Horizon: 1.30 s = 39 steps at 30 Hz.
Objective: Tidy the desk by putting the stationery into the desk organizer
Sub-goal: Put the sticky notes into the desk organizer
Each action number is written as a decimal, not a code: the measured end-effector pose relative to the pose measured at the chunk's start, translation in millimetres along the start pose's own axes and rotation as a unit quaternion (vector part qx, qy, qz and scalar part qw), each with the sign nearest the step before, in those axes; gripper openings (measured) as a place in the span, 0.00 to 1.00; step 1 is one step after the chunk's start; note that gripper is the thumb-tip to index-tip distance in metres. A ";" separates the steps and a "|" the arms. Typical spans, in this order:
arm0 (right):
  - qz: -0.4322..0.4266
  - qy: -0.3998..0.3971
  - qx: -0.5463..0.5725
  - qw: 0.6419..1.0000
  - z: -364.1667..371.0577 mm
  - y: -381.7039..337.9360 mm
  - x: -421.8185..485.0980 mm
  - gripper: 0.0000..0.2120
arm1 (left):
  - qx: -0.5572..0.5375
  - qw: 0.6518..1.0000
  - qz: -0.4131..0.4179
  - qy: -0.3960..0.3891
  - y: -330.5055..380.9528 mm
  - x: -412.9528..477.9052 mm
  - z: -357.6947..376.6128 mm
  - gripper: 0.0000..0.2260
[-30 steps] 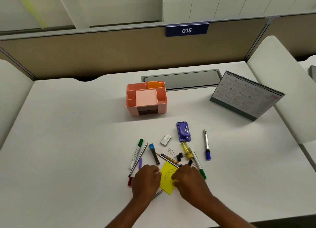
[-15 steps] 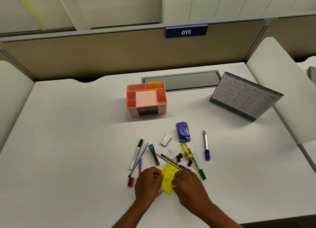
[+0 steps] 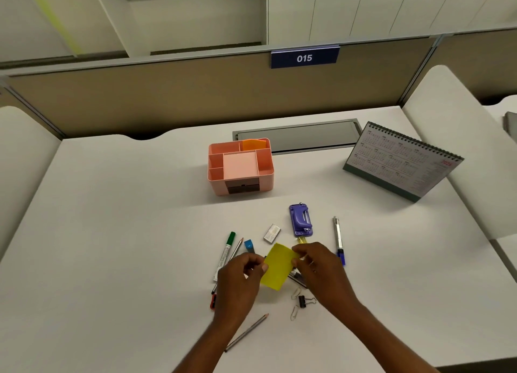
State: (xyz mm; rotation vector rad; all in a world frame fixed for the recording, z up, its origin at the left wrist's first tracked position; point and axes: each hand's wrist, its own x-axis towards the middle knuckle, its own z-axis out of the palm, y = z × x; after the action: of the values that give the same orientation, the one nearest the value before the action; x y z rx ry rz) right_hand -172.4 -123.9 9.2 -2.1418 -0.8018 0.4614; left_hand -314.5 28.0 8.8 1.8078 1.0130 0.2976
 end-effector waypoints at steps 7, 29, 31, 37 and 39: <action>-0.085 0.046 0.009 0.995 -16.2 -27.1 39.1 0.06 | -0.007 0.998 0.052 0.030 25.4 29.6 -12.1 0.08; -0.232 0.166 -0.127 0.950 -45.0 -103.9 217.9 0.06 | 0.083 0.933 0.301 0.176 133.6 191.4 -55.1 0.05; -0.227 0.177 -0.130 0.949 -44.6 -108.3 234.4 0.06 | 0.084 0.936 0.296 0.172 136.1 207.5 -55.0 0.04; -0.206 0.187 -0.153 0.948 -36.7 -111.3 273.1 0.06 | 0.117 0.931 0.302 0.170 141.1 248.6 -53.8 0.04; -0.197 0.183 -0.158 0.950 -34.0 -109.8 283.1 0.06 | 0.132 0.929 0.302 0.168 141.1 260.7 -53.1 0.05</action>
State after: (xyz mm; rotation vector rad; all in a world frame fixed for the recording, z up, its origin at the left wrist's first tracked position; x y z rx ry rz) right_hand 11.5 102.8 99.4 -2.1798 -1.1031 -0.2846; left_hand -114.3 236.7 92.5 2.3489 0.7162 0.9095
